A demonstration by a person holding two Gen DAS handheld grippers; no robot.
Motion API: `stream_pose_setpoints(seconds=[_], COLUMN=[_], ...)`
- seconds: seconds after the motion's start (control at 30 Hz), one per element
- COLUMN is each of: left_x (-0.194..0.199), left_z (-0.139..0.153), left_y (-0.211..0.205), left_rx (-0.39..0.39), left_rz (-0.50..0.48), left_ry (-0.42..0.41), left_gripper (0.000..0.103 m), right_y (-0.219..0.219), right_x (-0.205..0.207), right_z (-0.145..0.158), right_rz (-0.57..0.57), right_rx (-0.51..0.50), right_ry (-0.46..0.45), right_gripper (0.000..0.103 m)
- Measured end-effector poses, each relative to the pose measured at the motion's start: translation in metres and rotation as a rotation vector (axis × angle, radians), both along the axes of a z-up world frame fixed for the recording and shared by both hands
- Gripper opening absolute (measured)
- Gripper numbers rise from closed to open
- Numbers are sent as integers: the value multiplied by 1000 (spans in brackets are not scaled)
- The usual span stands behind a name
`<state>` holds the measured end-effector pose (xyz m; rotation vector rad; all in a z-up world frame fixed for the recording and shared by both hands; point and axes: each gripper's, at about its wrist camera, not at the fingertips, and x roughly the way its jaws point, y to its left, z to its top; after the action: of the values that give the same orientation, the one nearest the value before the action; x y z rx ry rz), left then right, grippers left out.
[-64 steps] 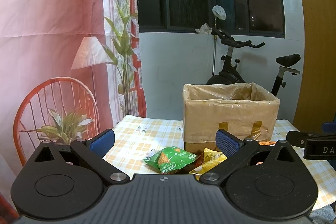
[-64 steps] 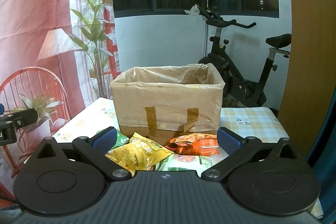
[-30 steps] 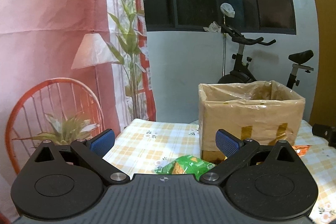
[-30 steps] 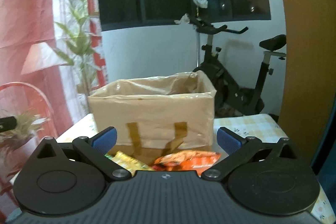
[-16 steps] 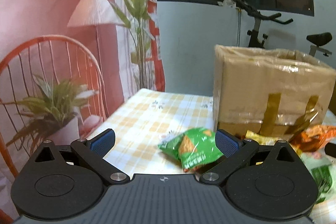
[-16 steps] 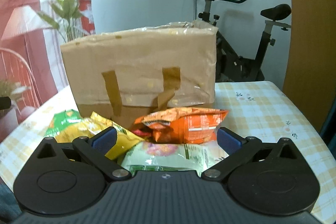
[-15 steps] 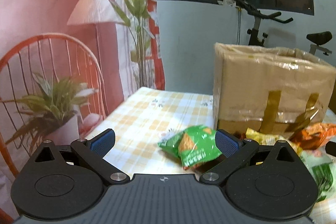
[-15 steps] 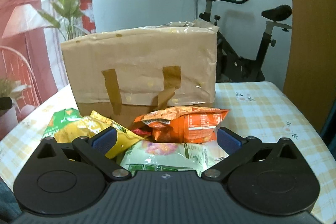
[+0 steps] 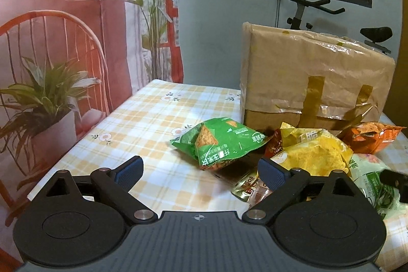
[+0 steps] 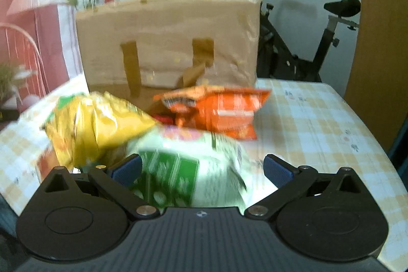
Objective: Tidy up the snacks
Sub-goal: 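Reach both tools toward the snack pile in front of the paper bag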
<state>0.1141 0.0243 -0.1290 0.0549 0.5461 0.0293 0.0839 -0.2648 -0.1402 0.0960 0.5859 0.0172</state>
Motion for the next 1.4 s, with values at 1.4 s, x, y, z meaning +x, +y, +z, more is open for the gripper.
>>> stream_pose_setpoints(seconds=[1.4], left_x=[10], left_z=[-18], left_y=[-1], left_rx=[-87], left_rz=[-60], left_ry=[87], left_gripper=[88], right_y=[15], right_x=[19], right_z=[-34], right_rz=[55], right_rx=[-12], right_ry=[-4], right_gripper=[87])
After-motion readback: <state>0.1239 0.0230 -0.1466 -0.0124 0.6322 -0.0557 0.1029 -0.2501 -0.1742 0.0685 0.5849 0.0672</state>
